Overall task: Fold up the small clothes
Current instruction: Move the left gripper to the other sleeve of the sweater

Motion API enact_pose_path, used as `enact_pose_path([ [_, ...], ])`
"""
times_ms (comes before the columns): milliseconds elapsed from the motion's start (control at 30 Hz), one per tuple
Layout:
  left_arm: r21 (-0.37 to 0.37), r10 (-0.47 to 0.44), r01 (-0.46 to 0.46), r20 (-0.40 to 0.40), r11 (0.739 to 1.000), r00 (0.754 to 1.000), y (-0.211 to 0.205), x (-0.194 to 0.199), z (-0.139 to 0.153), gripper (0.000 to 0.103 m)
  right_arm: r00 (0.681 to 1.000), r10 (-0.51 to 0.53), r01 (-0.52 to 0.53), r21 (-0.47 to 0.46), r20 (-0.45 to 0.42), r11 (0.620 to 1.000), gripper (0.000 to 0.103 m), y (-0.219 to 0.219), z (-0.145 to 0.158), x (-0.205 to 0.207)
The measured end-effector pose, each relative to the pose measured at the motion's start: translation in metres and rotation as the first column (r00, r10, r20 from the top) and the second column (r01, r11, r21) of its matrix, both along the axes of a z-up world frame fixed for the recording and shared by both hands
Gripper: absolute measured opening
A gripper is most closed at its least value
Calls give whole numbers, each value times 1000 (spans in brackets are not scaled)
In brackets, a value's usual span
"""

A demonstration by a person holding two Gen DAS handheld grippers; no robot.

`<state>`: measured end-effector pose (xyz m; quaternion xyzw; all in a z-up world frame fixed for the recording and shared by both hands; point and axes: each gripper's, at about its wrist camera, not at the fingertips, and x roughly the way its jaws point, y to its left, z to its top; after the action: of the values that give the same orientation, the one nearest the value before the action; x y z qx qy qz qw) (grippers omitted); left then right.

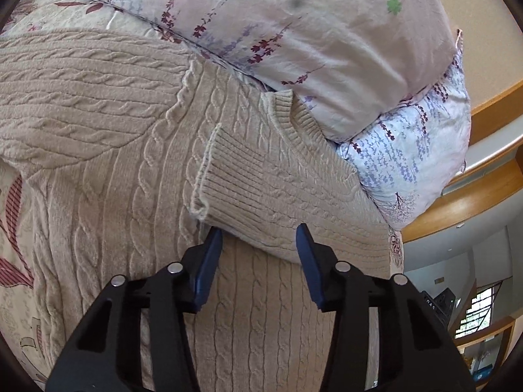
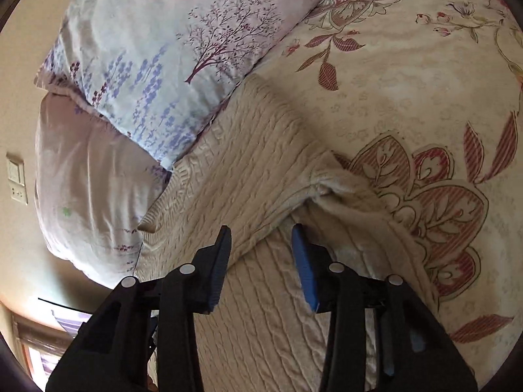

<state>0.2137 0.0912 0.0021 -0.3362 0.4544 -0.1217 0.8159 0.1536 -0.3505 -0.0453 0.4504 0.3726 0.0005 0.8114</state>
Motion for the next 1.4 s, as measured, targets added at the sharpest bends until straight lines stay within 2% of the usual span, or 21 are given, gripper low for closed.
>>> enact_pose_path([
  [33,-5,13,-13,2,1000,1000,2,3,0,40,1000,-12,13,-7,9,1000,35,-1,0,2],
  [100,3,39,-39,-4,999,999,6,9,-1,28,999,-43,44,-28,31,999,26,-2,3,6],
  [133,7,49,-49,-4,999,999,8,13,-2,24,998,-51,52,-41,36,998,15,-4,2,6],
  [200,21,51,-51,5,998,999,10,20,-3,8,998,-56,58,-47,42,997,11,-3,0,4],
  [333,41,44,-47,68,998,997,14,22,5,7,996,-65,70,-73,68,995,10,0,2,-7],
  [433,124,42,-59,139,991,989,14,23,17,7,996,-50,57,-100,68,993,10,6,5,-8],
  [467,141,41,-61,140,988,989,14,25,16,7,997,-42,49,-113,61,992,10,8,4,-7],
  [533,151,39,-53,93,987,995,14,29,10,7,999,-19,25,-155,40,988,11,14,7,-8],
  [600,148,34,-39,40,988,999,14,30,1,9,999,-6,12,-160,37,987,17,18,14,-15],
  [667,144,34,-39,40,989,999,15,27,0,12,996,9,4,-149,84,989,54,23,23,-25],
  [700,131,30,-35,36,991,999,16,24,1,15,993,3,17,-167,116,986,59,26,30,-30],
  [733,112,28,-31,31,993,999,18,22,2,18,990,6,23,-202,142,979,61,30,38,-32],
  [800,85,29,-32,40,996,999,24,11,8,40,984,40,8,-268,173,963,61,39,50,-28],
  [900,71,57,-63,80,995,995,44,-13,21,51,982,93,-50,-250,162,967,61,44,50,-11],
  [967,47,91,-96,91,994,992,67,-32,25,52,985,110,-75,-245,134,967,61,47,44,1],
  [1067,31,195,-198,84,980,977,111,-61,25,52,990,128,-111,-247,54,963,67,50,28,17],
  [1100,27,239,-241,75,970,968,127,-70,24,52,989,127,-107,-241,71,965,67,50,26,17],
  [1233,-1,406,-406,28,914,913,184,-95,16,51,986,145,-127,-210,76,969,78,53,26,13],
  [1400,-24,524,-525,-13,851,851,225,-103,7,47,984,163,-146,-197,72,969,78,55,26,7],
])
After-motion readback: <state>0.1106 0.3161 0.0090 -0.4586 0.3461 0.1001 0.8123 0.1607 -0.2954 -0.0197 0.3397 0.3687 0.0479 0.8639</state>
